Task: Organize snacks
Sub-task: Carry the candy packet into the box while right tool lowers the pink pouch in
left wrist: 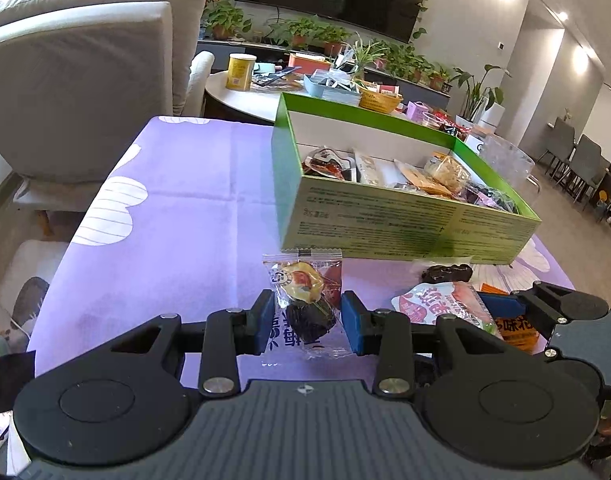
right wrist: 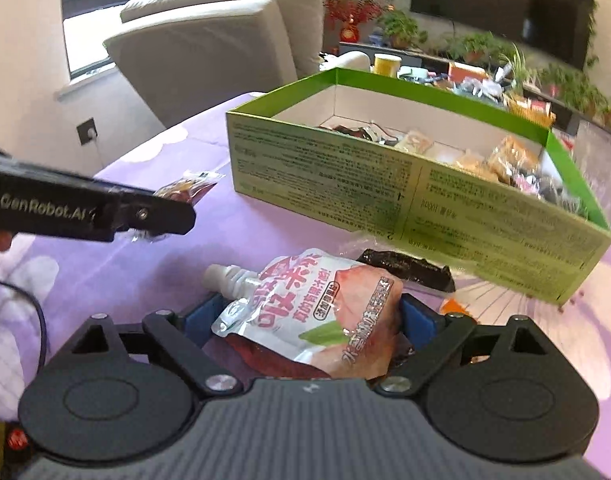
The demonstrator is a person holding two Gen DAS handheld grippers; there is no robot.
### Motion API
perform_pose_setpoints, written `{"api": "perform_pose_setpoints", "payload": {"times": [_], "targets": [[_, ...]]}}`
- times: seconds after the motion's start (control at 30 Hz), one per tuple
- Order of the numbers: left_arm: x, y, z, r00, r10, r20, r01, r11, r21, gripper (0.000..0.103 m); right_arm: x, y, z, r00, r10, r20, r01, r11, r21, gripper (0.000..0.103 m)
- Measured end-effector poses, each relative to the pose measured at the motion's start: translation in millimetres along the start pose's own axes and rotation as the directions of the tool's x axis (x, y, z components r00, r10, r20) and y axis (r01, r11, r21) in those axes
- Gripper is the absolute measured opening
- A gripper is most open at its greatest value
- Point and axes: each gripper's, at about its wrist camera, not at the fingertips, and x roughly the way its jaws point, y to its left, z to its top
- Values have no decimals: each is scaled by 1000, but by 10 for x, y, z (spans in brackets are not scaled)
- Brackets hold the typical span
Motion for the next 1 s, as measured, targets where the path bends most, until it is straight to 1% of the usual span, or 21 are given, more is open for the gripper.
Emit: {"api": "perform_pose_setpoints", "payload": {"times": [0.13,0.3,0.6,0.73,0.83,0.9,1.0], "targets": [[-19,39,-13,1000,-1,3,1,1000,-15,34,-22,37,-21,1000,-3,22,3,1000,8,51],[-78,71,-31,1000,-1,9,1,999,-32,34,-130,-3,-26,998,32,51,-34,998,47,51],[-258,20,-28,999,-11,38,12,1000,-29,34,-456,12,-14,993,-3,118,-3,999,48,51],[-333,-68,42,998,-8,58,8,1000,7,34,-585,-27,22,987,-21,158,11,998,65,51],[-388,-173,140,996,-16,88,12,999,42,34,-652,-75,95,981,-44,189,33,997,65,51],[-409,-249,215,994,-26,106,19,998,65,34,-692,-121,161,975,-71,212,58,996,70,51],[-390,-342,321,993,-37,115,27,995,93,34,-750,-220,231,965,-93,244,74,994,85,51]]}}
